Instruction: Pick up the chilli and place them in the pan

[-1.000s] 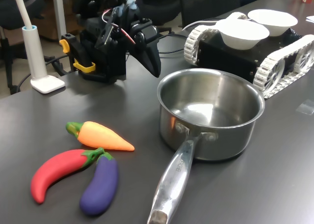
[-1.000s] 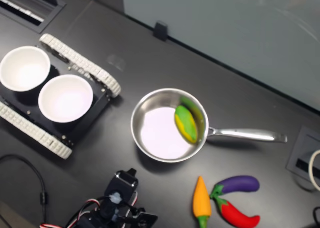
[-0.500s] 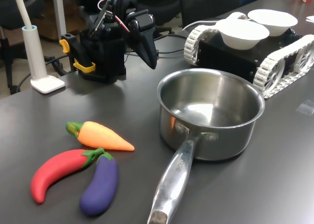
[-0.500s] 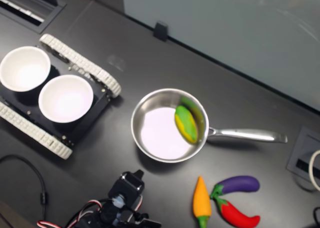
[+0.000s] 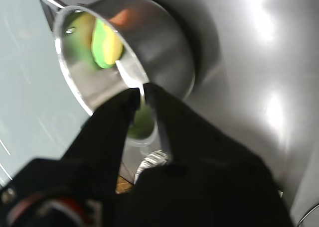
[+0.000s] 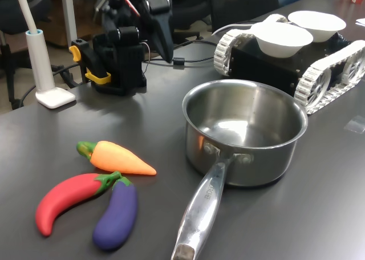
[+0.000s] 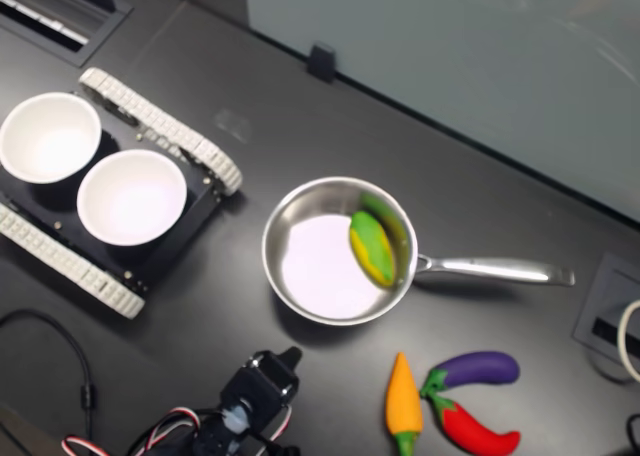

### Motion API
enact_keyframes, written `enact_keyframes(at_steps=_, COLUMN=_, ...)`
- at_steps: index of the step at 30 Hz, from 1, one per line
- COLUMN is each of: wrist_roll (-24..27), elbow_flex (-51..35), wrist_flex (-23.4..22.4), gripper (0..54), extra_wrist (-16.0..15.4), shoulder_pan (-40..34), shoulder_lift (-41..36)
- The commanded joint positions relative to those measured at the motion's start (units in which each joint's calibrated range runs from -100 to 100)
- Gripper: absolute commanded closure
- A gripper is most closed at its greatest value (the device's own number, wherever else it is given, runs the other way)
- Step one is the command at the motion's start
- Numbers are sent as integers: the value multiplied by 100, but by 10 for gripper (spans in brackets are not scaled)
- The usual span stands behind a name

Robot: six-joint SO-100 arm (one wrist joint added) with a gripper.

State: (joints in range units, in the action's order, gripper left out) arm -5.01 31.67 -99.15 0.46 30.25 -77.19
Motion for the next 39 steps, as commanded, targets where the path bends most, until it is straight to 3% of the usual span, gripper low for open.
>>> enact_keyframes(at_steps=1, wrist_roll=78, elbow_flex=-791, wrist_flex=-51, gripper=536, extra_wrist=-12, shoulder_pan=255, shoulder_lift=334)
enact_keyframes(at_steps=15, wrist_roll=142, elbow_flex=-1927, wrist_flex=-51, gripper=536, extra_wrist=-12, shoulder_pan=736, shoulder_lift=1312)
enact_keyframes(at_steps=23, wrist_roll=117, elbow_flex=-2845, wrist_flex=-42, gripper=536, extra_wrist=164, shoulder_pan=1069, shoulder_lift=1920)
enact_keyframes(at_steps=30, wrist_roll=103, elbow_flex=-3217, wrist_flex=-34, gripper=528, extra_wrist=181, shoulder_pan=1172, shoulder_lift=2265)
enact_keyframes(at_steps=39, wrist_roll=186, elbow_flex=-3572, wrist_flex=60, gripper=511, extra_wrist=181, shoulder_pan=1849, shoulder_lift=2814)
